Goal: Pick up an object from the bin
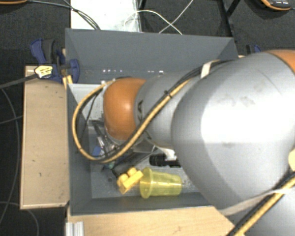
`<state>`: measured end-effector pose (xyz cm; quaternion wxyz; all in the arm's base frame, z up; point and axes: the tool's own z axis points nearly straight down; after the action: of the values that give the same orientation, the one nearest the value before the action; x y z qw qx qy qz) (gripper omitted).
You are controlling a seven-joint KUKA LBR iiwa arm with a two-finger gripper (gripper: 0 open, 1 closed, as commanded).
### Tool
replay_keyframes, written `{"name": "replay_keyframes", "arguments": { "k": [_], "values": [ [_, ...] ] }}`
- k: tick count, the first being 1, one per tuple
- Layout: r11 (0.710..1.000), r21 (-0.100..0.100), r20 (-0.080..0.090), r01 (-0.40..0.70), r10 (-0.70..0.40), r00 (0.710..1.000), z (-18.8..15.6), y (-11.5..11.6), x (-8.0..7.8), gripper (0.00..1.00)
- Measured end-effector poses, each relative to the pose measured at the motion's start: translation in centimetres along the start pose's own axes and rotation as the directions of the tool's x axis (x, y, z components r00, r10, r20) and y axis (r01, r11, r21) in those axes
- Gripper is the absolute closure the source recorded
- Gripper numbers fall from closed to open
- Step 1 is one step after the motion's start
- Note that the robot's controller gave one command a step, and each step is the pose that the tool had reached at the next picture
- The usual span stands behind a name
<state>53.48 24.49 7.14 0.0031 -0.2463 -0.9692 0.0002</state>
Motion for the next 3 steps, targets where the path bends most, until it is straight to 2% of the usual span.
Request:
{"name": "replay_keyframes", "arguments": {
  "k": [2, 3],
  "values": [
    [1.0, 0.004, -0.004, -0.001, 0.001, 1.0, -1.9, -0.2, 0.1, 1.0],
    [1.0, -0.001, 0.0, -0.001, 0.001, 1.0, -2.8, 0.0, 0.0, 1.0]
  ]
}}
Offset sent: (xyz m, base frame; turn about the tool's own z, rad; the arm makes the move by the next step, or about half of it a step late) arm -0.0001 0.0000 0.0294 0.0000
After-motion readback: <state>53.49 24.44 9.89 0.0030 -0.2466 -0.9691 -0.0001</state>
